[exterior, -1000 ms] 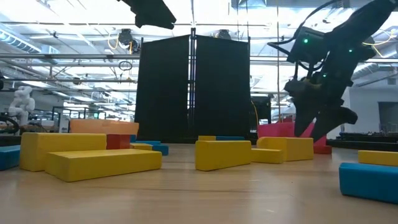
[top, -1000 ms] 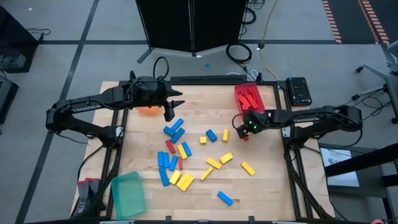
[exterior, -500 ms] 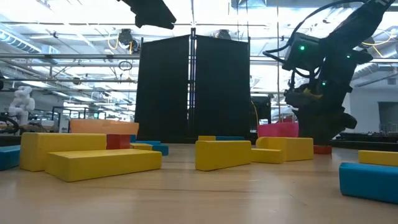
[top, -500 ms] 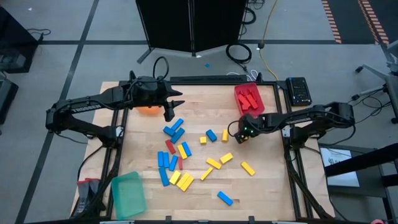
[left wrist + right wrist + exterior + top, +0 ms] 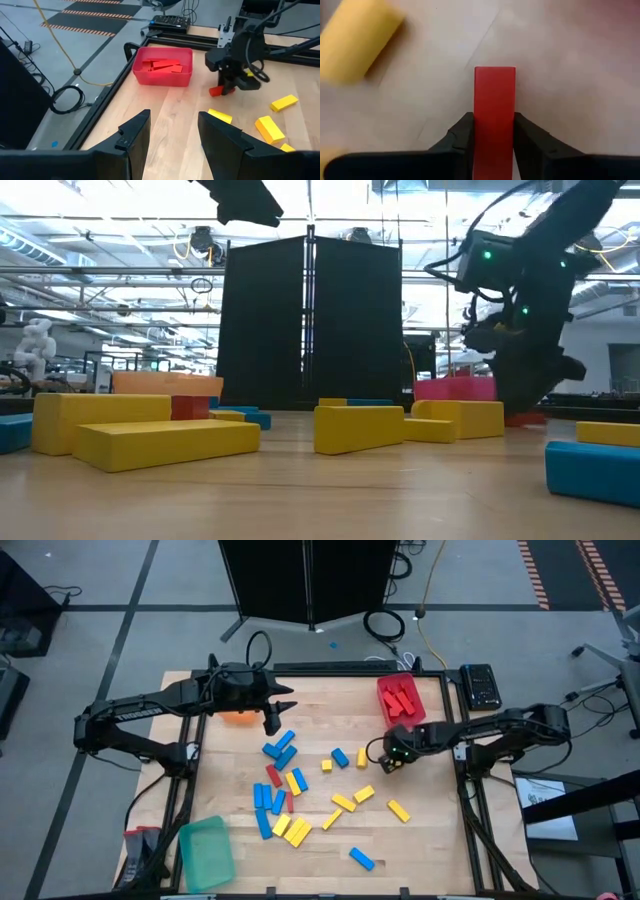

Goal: Sort blocks
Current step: Put the right red block into the red transparent bin

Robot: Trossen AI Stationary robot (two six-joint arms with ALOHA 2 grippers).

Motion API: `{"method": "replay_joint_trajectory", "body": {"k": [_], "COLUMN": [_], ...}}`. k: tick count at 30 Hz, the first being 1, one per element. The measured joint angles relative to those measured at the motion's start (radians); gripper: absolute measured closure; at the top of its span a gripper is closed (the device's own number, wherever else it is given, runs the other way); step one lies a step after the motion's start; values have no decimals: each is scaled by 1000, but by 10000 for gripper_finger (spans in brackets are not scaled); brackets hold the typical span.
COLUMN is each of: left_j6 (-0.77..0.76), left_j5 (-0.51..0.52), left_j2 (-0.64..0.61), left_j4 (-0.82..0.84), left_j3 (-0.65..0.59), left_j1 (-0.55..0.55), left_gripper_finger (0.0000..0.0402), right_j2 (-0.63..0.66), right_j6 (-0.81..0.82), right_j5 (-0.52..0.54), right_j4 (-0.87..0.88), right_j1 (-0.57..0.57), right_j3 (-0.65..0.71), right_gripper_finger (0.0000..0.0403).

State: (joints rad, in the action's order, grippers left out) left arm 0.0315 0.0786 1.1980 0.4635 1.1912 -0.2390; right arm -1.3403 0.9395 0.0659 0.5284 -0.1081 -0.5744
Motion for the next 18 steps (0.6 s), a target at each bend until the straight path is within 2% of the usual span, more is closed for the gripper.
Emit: {"method": "replay_joint_trajectory", "body": {"k": [7,11,14,18], "left_j6": [1,4,8,9], "left_j5": [3,5,5,5], "left_j2": [0,0,0,0], "left_j4": [4,4,9,24], "left_j3": [0,0,0,0], "left_j1": [-2,-3,-3,-3], "left_gripper_finger": [228,228,228,228], "right_j2": [3,6,5,6], "right_j6": [-118,-213,-297,-394], "right_j5": [35,174,266,298], "right_j4": [169,281,352,391], "right_j1": [0,-21,-81,-221], "right_j3": [-259,-418,-506,-552], "right_gripper_finger": [319,319,319,319]}}
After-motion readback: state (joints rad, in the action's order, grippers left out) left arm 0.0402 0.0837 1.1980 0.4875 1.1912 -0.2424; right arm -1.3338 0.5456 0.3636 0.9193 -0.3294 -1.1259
